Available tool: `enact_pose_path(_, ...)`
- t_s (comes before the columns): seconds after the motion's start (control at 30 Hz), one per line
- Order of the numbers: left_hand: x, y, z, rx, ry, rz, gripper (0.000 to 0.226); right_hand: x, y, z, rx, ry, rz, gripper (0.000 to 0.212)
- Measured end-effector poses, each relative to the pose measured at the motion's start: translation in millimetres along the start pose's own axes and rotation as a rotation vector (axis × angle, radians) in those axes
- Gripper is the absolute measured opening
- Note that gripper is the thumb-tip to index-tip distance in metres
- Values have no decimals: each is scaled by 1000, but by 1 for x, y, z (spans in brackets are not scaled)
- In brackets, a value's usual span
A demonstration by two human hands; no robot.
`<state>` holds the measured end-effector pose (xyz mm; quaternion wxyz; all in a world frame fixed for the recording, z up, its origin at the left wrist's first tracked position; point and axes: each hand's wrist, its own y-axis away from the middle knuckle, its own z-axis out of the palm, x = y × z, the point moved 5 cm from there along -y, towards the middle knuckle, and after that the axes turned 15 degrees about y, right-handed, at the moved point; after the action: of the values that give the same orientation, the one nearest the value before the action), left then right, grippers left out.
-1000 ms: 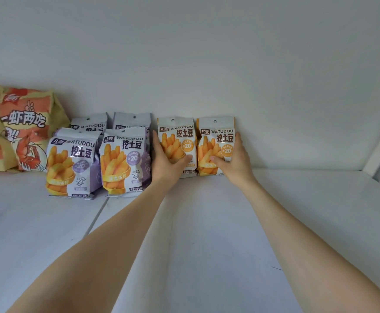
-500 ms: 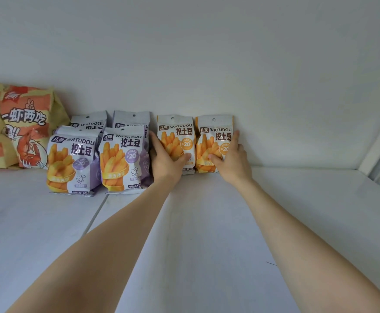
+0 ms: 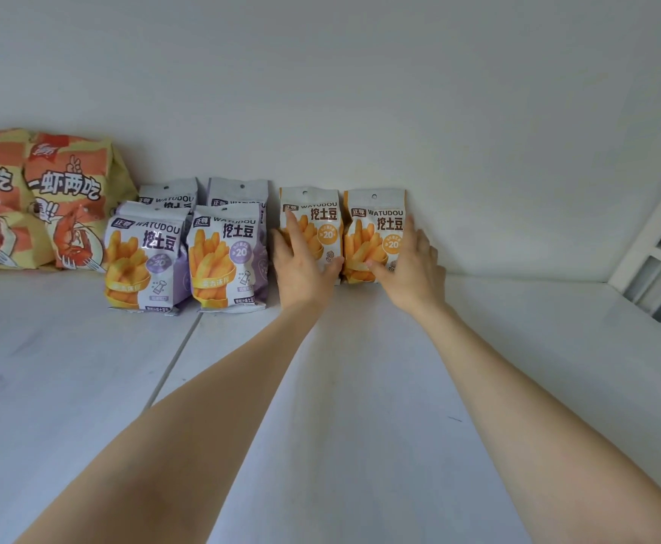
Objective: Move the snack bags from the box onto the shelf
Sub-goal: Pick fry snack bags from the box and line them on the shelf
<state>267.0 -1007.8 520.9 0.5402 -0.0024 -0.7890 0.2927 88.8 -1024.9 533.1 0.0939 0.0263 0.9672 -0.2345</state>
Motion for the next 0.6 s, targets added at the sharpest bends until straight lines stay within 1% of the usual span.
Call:
enact_pose_path(0.13, 17, 28, -8, -102, -73, 25, 94, -3, 21, -27, 72, 174, -85, 86)
enact_pose_path(0.27, 23, 55, -24, -231, -292, 137, 87, -4, 51, -52, 95, 313, -192, 79)
enact_pose_path(0.33, 24, 66, -35, -286, -404, 147, 83, -4, 69, -67, 91, 350, -211, 78)
enact_pose_path(0.47, 44, 92, -66, -411, -576, 181, 79, -10, 113, -102, 84, 397, -196, 78)
enact_pose_path(0.6, 75, 126, -108, -496, -616, 272, 78, -23, 169, -137, 97, 389, -101, 77)
